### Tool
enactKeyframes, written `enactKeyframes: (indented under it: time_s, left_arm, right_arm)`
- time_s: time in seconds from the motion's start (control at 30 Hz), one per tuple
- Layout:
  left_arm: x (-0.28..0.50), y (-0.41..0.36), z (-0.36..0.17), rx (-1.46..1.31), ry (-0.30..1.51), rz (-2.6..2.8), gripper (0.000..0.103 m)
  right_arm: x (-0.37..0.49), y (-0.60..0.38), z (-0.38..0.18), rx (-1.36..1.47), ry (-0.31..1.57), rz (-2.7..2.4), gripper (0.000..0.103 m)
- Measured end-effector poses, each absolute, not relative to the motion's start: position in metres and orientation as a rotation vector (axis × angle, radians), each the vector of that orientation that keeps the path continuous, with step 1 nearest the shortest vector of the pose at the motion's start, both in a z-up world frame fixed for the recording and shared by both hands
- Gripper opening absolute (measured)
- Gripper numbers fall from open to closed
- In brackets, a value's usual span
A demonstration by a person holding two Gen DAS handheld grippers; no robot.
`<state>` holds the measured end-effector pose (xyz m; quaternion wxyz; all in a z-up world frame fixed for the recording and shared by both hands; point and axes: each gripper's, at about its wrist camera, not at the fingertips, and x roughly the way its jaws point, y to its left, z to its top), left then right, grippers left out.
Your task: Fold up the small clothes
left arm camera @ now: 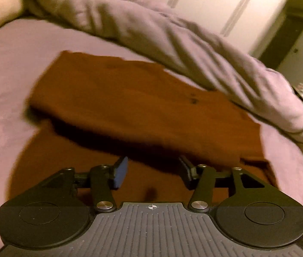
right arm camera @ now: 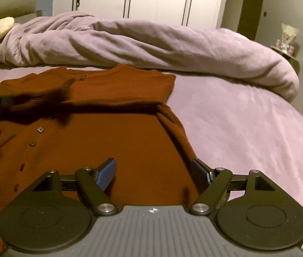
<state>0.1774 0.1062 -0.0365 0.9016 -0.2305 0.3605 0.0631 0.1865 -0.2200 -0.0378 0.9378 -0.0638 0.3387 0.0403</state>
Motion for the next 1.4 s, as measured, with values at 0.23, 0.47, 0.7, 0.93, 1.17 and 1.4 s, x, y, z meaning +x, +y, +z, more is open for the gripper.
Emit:
enactKeyframes:
  time_s: [0.23,0.47,0.7,0.93,1.17,1.4]
  left_arm:
    - [0.157,0.149,-0.051,-0.486,0.784,0.257,0.063]
    - [0.149,0.142,-0.054,-0.408,0.766,0.238,0.069]
    - [0.149,0.143,-0.056,-0.379,0.768,0.246,0.069]
    - [0.151,0.143,-0.052,-0.368,0.762,0.267,0.07]
    - [0.164,0.142,-0.046,-0.353,0.763,0.293,0.07]
    - [0.182,0.138,-0.042,-0.268,0.736,0.307,0.073]
  right_arm:
    - [0.214,-0.196,-0.027,0.052,0.706,0.225,0.076]
    - [0.27,-0.169,-0.04,0.311,0.833,0.361,0.058]
    - [0.293,-0.146,-0.06,0.315,0.896,0.41,0.028]
    - [0.28,-0.133,-0.025,0.03,0.704,0.421,0.005]
    - [0.3,-0.156,0.008,-0.113,0.542,0.274,0.002]
    - [0.324,-0.199,-0.002,-0.102,0.53,0.062,0.002]
